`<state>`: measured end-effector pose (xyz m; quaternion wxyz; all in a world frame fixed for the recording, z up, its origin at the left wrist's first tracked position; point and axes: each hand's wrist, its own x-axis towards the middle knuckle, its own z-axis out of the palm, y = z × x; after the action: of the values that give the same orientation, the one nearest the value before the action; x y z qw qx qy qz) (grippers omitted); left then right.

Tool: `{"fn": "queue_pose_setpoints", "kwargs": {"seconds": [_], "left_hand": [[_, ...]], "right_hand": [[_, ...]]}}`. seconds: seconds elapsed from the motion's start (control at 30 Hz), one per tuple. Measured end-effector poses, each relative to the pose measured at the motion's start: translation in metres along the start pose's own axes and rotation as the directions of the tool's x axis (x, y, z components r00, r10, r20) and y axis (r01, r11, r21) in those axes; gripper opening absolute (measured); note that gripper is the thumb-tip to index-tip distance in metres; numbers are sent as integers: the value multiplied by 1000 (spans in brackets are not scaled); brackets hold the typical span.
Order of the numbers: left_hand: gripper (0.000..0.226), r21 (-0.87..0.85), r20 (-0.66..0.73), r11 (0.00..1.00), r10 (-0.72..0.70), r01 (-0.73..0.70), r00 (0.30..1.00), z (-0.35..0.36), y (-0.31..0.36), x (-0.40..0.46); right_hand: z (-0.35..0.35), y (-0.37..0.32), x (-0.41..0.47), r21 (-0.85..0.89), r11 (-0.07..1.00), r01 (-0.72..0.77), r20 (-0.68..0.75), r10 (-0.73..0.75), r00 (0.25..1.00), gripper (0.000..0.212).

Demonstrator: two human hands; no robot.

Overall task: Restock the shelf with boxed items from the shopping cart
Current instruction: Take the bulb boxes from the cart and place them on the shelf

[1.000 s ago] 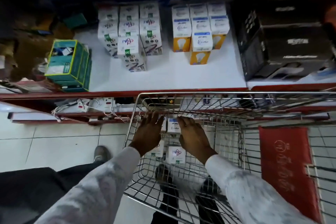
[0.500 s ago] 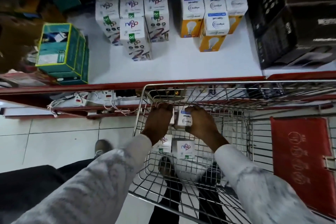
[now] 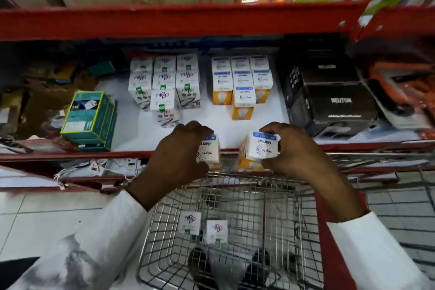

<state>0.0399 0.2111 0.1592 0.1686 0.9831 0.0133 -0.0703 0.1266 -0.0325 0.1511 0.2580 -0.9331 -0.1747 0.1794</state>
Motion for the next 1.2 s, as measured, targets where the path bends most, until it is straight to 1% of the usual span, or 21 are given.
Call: {"fn": "queue_pose_setpoints", "kwargs": {"seconds": [0.13, 0.27, 0.4, 0.5, 0.57, 0.73, 0.87, 1.0, 1.13, 1.2], "left_hand": [[79, 31, -113, 999, -18, 22, 993, -11, 18, 35], [77, 88, -127, 993, -66, 77, 990, 3, 23, 81], [72, 169, -140, 975, -119, 142, 983, 22, 23, 120], [68, 167, -129, 971, -150, 171, 980, 31, 21, 137], [66, 150, -113, 970, -174, 190, 978, 35, 20, 145], [72, 78, -90, 976, -196, 203, 976, 37, 20, 158], [72, 25, -100, 977, -209, 213, 973, 41, 18, 160], [74, -44, -109, 983, -181, 177, 977, 46, 12, 154], [73, 7, -118, 994, -108, 109, 987, 46, 9, 132], [75, 48, -122, 996, -74, 80, 990, 48, 5, 109]], "right_hand": [[-30, 7, 26, -30, 999, -37, -132, 33, 991, 74], [-26, 17, 64, -100, 994, -49, -195, 28, 980, 68], [-14, 32, 101, -145, 988, -61, -203, 31, 979, 63], [-10, 37, 120, -189, 981, -46, -194, 9, 981, 55], [-7, 39, 129, -192, 981, -33, -183, -3, 983, 54], [-6, 36, 143, -208, 978, -37, -157, 4, 988, 61], [-6, 33, 147, -207, 977, -45, -123, 19, 992, 69], [-4, 33, 142, -221, 975, -36, -106, 13, 994, 81], [4, 27, 122, -327, 943, -61, -106, 28, 994, 89], [13, 22, 104, -327, 944, -48, -99, 16, 995, 91]]}}
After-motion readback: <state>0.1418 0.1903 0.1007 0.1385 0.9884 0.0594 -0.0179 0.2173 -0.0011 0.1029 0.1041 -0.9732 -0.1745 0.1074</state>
